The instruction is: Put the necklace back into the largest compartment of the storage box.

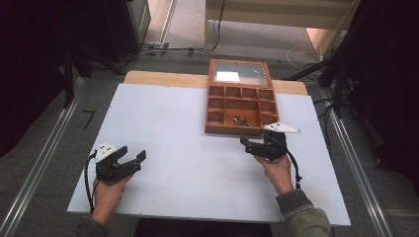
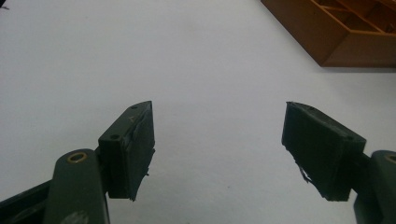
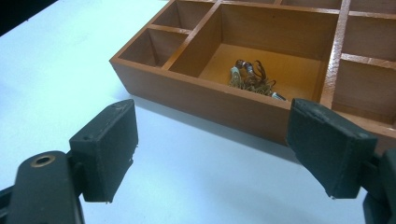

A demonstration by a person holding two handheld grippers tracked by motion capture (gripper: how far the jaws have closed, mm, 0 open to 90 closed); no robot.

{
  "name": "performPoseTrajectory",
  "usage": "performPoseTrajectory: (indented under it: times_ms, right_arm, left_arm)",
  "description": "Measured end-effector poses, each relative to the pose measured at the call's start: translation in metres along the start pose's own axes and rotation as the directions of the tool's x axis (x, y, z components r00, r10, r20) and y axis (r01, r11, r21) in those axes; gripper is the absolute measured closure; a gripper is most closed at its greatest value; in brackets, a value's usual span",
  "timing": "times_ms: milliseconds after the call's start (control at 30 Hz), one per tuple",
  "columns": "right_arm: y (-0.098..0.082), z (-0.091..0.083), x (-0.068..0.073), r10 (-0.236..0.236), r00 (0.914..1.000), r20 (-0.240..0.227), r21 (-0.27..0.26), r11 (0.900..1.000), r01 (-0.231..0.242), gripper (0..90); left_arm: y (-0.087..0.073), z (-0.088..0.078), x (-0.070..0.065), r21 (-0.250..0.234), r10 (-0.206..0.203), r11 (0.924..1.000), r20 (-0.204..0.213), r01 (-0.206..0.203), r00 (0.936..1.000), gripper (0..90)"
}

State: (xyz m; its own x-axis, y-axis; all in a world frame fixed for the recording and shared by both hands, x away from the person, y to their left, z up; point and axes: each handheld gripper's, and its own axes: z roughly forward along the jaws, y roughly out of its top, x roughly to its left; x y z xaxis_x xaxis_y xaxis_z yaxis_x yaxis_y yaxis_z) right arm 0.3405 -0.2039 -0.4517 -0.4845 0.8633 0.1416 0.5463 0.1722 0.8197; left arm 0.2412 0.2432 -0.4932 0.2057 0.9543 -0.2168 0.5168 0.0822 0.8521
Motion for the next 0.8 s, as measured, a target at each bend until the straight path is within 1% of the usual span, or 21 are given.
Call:
performPoseTrajectory:
  times_ms: [167, 467, 800]
  right_arm:
    - [-0.003, -0.008, -0.002, -0.004, 1.0, 0.001, -0.006, 1.0, 0.004, 15.1]
    - [-0.011, -0.023, -0.012, 0.012, 0.9998, 0.014, -0.014, 1.0, -0.012, 15.1]
    - [-0.02, -0.038, -0.019, 0.015, 0.9994, 0.031, -0.026, 1.0, -0.015, 15.2]
  left_arm:
    - [0.0, 0.0, 0.0, 0.0, 0.002, 1.0, 0.001, -0.002, 1.0, 25.3]
    - [0.0, 0.0, -0.001, 0.0, 0.005, 1.0, -0.001, -0.005, 1.0, 25.3]
    - [0.0, 0.0, -0.001, -0.002, 0.005, 1.0, 0.0, -0.005, 1.0, 25.3]
